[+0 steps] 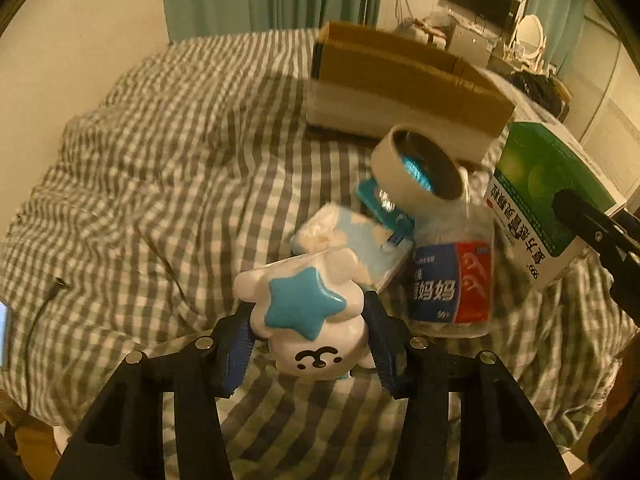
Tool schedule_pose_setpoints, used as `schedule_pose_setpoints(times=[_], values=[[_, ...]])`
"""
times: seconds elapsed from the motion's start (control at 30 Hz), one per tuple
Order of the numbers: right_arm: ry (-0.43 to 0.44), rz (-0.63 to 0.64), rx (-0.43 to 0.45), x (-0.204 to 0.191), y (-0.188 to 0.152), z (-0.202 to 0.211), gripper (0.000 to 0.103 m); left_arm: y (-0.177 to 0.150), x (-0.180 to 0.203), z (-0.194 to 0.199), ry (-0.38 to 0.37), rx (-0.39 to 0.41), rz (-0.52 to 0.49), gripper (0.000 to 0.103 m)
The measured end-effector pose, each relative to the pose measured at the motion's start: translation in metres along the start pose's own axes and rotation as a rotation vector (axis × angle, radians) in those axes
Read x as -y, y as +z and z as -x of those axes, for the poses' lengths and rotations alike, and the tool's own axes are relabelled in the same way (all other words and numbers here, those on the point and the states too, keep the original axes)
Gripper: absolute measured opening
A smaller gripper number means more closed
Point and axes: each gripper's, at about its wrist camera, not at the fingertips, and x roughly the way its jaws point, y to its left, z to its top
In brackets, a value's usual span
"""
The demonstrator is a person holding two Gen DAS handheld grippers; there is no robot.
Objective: Organize objects
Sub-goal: 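Grasp the white plush toy with the left gripper while the right grasps the green medicine box, then drop the plush toy and medicine box into the cardboard box with both grippers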
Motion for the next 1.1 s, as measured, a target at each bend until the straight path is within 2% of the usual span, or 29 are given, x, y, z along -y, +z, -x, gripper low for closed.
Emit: schedule_pose_setpoints(times=[0.2, 0.33, 0.6, 0.73, 0.83, 1.0, 1.1], values=[[0.001, 0.012, 0.072, -0.001, 0.015, 0.038, 0.078, 0.016, 0.002, 0.038, 0.012, 0.098, -0.003, 0.052], [-0.014, 0.049, 0.130, -0.002, 0.031, 0.062, 0.078, 0.039, 0.009, 0.071, 0.009, 0.201, -0.020, 0.052], [0.046, 0.018, 0.254, 0.011, 0.106, 0.081, 0.078, 0.114, 0.018, 0.097, -0.063, 0.338, -0.011, 0.052], [0.083, 0.002, 0.300, 0.019, 0.149, 0.070, 0.078, 0.157, 0.025, 0.087, -0.085, 0.363, -0.018, 0.052], [0.102, -0.016, 0.310, 0.030, 0.170, 0.057, 0.078, 0.186, 0.026, 0.069, -0.107, 0.352, -0.008, 0.052], [0.141, -0.068, 0.281, 0.049, 0.196, 0.006, 0.078, 0.227, 0.030, 0.031, -0.110, 0.322, 0.000, 0.052], [0.149, -0.089, 0.241, 0.057, 0.197, -0.033, 0.078, 0.240, 0.042, 0.003, -0.097, 0.320, -0.046, 0.052]])
